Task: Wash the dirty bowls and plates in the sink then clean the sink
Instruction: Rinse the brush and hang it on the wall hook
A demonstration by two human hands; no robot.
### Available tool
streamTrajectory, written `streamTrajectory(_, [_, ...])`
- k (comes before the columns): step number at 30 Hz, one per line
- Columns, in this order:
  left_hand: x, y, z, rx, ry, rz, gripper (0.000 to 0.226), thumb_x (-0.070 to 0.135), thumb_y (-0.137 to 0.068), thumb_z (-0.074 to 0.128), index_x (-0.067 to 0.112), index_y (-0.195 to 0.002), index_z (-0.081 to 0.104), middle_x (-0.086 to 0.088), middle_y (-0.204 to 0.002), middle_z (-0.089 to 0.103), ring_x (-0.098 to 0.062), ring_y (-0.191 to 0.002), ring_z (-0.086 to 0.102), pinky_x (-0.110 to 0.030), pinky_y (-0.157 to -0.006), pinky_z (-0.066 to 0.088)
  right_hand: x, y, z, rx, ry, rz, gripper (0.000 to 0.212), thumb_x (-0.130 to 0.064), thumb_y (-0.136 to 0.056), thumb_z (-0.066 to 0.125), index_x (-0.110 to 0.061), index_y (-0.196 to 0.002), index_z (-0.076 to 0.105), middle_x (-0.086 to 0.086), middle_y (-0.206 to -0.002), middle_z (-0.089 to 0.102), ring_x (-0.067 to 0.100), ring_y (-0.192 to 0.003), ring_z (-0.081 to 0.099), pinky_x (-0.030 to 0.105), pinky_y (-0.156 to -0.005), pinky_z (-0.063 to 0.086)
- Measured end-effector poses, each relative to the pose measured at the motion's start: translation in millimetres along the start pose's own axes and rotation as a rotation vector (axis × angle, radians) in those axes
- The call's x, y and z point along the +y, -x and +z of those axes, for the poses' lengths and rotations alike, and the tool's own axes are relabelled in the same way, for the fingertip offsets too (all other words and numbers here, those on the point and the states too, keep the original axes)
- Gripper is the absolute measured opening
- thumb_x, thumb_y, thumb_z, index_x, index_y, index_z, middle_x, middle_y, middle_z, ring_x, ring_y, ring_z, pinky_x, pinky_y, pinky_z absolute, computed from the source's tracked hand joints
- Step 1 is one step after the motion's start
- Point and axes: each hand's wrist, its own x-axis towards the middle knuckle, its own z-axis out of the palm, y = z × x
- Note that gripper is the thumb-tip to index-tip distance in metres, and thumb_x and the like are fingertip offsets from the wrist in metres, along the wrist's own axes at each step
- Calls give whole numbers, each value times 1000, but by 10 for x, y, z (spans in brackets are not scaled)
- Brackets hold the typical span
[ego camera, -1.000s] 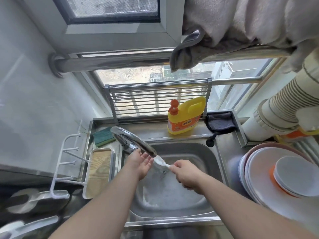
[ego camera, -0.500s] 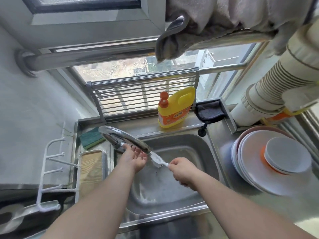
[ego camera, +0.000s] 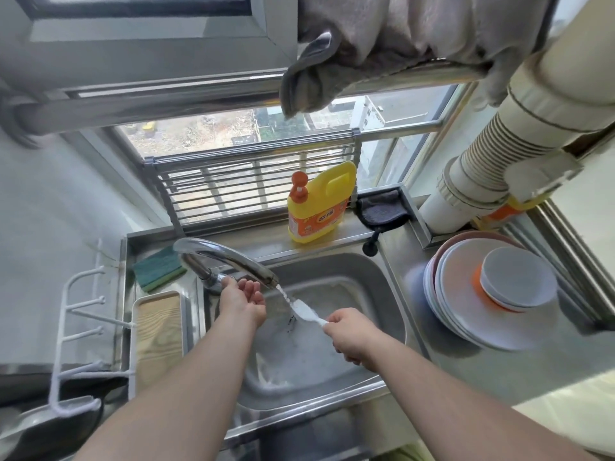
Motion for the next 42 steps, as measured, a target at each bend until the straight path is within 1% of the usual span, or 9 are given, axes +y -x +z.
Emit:
streamTrajectory(5, [-67,100,-109,-17,-83,-12,35,47,-111,42,18,-97,56,-2,-91,56,-13,-74,55,-23,-65,44,68,45,-22,29,-55,24,34,-17,-92,37,-26,-121,53,11,-78,61,19,-49,43,23,-45,29])
streamTrajectory(10, [-617,458,-293,-138,-558,-49,18,13,-105,54,15,-89,62,0,-63,53,-12,-55,48,-20,-47,41,-85,159,-18,-75,-337,40,39,-7,-97,37,-22,-132,48,14,-95,60,18,-53,48,20,-44,34])
streamTrajectory(13, [-869,669,-364,-359,-846,151,47,-9,-98,45,27,-117,68,-6,-82,69,-17,-70,59,-26,-56,46,-193,223,-86,-152,-443,29,34,-2,-90,46,-11,-118,62,11,-89,64,18,-51,53,24,-52,41])
streamTrajectory(17, [-1006,907,-378,-431,-1267,547,60,-3,-89,43,45,-107,74,1,-105,74,-16,-81,66,-25,-63,48,-250,338,-290,-145,-292,-55,20,1,-83,48,-8,-91,65,10,-76,58,18,-48,50,22,-49,36])
streamTrajectory(21, [-1066,1260,-253,-405,-1562,871,36,19,-89,64,55,-89,68,15,-80,69,-2,-66,58,-24,-62,48,-213,440,-501,-105,-197,-102,23,-7,-86,51,-9,-109,52,9,-83,59,15,-47,47,18,-40,34])
streamTrajectory(25, [-1183,1440,-137,-356,-1564,896,32,29,-94,74,40,-122,62,13,-93,70,-5,-83,67,-16,-73,52,-209,571,-799,-189,-122,-188,22,-8,-81,49,-8,-101,58,8,-73,59,17,-47,49,21,-45,33])
streamTrajectory(32, [-1299,1687,70,-150,-1571,1050,31,21,-99,60,35,-72,59,8,-72,64,-17,-75,61,-34,-67,45,-315,804,-1213,-316,-61,-361,17,-29,-100,51,-14,-93,57,8,-77,56,19,-54,48,25,-50,33])
streamTrajectory(35, [-1304,1746,103,-72,-1367,1047,22,22,-102,57,38,-88,66,10,-84,71,-16,-82,66,-30,-69,44,-399,772,-1308,-202,-100,-540,34,-47,-104,46,-17,-91,57,2,-79,59,22,-70,54,35,-63,45])
streamTrajectory(42, [-1334,1785,38,-36,-931,883,13,34,-106,58,36,-107,70,1,-97,75,-19,-91,71,-42,-85,59,-64,442,-1466,102,475,-668,28,1,-76,49,-24,-74,61,-3,-89,64,26,-94,58,29,-70,48])
